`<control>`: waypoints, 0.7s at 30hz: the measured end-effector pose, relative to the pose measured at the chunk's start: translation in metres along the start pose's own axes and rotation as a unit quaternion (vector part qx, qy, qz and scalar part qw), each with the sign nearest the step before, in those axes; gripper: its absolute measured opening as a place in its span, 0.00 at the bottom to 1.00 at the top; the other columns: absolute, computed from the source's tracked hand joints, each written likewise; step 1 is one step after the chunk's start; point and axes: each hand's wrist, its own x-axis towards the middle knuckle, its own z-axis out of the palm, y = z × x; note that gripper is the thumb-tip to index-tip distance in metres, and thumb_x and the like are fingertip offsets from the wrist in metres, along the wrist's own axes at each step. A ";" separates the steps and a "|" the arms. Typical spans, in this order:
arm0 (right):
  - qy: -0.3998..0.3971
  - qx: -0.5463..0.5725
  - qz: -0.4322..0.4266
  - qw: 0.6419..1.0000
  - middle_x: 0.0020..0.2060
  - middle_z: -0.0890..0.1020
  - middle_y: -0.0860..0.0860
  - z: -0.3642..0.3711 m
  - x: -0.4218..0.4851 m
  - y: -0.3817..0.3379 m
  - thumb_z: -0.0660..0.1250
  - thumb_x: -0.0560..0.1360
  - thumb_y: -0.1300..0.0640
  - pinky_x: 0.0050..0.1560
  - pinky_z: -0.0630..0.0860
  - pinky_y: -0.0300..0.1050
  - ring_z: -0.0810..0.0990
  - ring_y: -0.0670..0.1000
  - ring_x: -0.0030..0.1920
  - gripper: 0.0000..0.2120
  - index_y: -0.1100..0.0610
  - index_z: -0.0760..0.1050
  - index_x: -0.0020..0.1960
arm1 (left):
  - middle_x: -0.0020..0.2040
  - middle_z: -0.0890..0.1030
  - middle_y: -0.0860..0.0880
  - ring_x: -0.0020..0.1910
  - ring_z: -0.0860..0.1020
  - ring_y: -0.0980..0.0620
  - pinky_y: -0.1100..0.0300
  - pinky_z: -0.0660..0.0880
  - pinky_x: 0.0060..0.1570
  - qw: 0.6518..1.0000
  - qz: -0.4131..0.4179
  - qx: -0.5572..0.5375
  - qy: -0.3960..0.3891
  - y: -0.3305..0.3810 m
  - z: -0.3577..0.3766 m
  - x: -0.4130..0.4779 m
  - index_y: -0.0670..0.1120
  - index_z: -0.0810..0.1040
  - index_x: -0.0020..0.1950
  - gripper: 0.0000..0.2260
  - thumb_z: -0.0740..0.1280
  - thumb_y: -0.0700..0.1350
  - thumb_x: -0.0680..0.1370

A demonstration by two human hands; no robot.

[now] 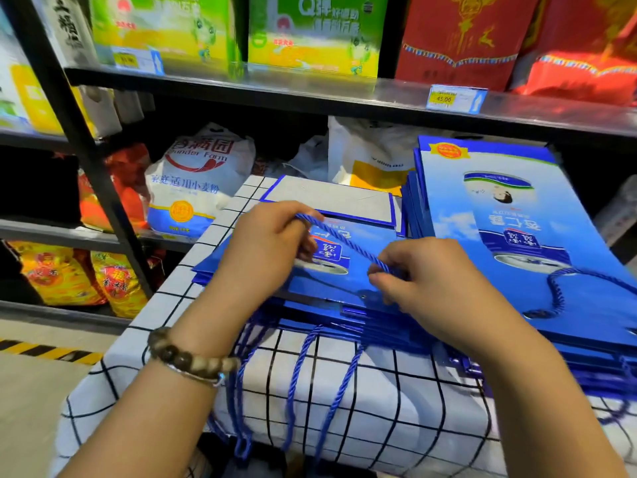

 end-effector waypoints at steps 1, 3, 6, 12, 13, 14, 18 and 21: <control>0.000 0.028 0.010 1.000 0.28 0.80 0.51 -0.002 0.001 0.000 0.64 0.74 0.55 0.36 0.76 0.44 0.78 0.50 0.32 0.12 0.58 0.74 0.34 | 0.31 0.78 0.48 0.30 0.77 0.56 0.63 0.76 0.37 1.000 -0.014 0.015 0.004 -0.001 -0.004 0.004 0.47 0.81 0.45 0.14 0.57 0.33 0.76; 0.014 0.155 0.043 0.987 0.24 0.79 0.51 -0.002 0.007 -0.001 0.64 0.75 0.56 0.27 0.72 0.38 0.75 0.48 0.24 0.13 0.62 0.75 0.35 | 0.43 0.81 0.47 0.45 0.79 0.51 0.57 0.74 0.47 0.986 -0.023 0.163 -0.024 -0.002 -0.011 0.007 0.49 0.79 0.54 0.11 0.61 0.39 0.76; 0.045 0.265 0.081 0.960 0.23 0.76 0.51 0.000 0.021 -0.003 0.62 0.76 0.59 0.23 0.70 0.38 0.73 0.48 0.22 0.11 0.65 0.76 0.40 | 0.59 0.74 0.47 0.59 0.71 0.45 0.53 0.66 0.56 0.944 0.006 0.328 0.035 0.005 -0.018 -0.011 0.52 0.73 0.62 0.16 0.65 0.48 0.75; 0.060 0.300 0.082 0.949 0.23 0.76 0.51 0.010 0.038 -0.014 0.61 0.77 0.60 0.22 0.70 0.37 0.71 0.47 0.20 0.11 0.61 0.75 0.38 | 0.29 0.73 0.39 0.29 0.67 0.51 0.55 0.65 0.32 0.978 -0.011 0.144 -0.152 0.026 0.009 -0.033 0.41 0.78 0.31 0.20 0.66 0.58 0.69; 0.059 0.295 0.082 0.950 0.23 0.76 0.51 0.013 0.041 -0.016 0.61 0.77 0.60 0.23 0.70 0.38 0.72 0.48 0.21 0.11 0.62 0.76 0.38 | 0.29 0.75 0.39 0.29 0.68 0.51 0.53 0.67 0.33 0.975 -0.019 0.138 -0.173 0.024 0.014 -0.030 0.41 0.80 0.33 0.17 0.68 0.56 0.69; 0.058 0.287 0.088 0.952 0.23 0.76 0.51 0.015 0.042 -0.016 0.61 0.76 0.60 0.25 0.72 0.40 0.73 0.49 0.22 0.11 0.63 0.76 0.38 | 0.28 0.75 0.41 0.29 0.69 0.51 0.52 0.69 0.34 0.975 -0.020 0.138 -0.171 0.021 0.019 -0.027 0.43 0.81 0.32 0.14 0.69 0.53 0.70; 0.092 0.237 0.079 0.964 0.34 0.79 0.50 0.018 0.043 -0.008 0.64 0.76 0.56 0.42 0.78 0.52 0.78 0.53 0.34 0.08 0.61 0.77 0.48 | 0.26 0.77 0.52 0.30 0.74 0.52 0.55 0.74 0.38 0.980 -0.017 0.138 -0.144 0.009 0.025 -0.020 0.47 0.77 0.30 0.13 0.67 0.49 0.74; 0.118 0.104 -0.049 0.986 0.58 0.73 0.48 0.012 0.028 0.006 0.65 0.75 0.55 0.58 0.69 0.41 0.73 0.48 0.57 0.20 0.52 0.69 0.66 | 0.29 0.80 0.50 0.27 0.75 0.53 0.55 0.76 0.40 0.987 -0.049 0.047 -0.144 0.006 0.021 -0.016 0.46 0.78 0.36 0.11 0.63 0.45 0.77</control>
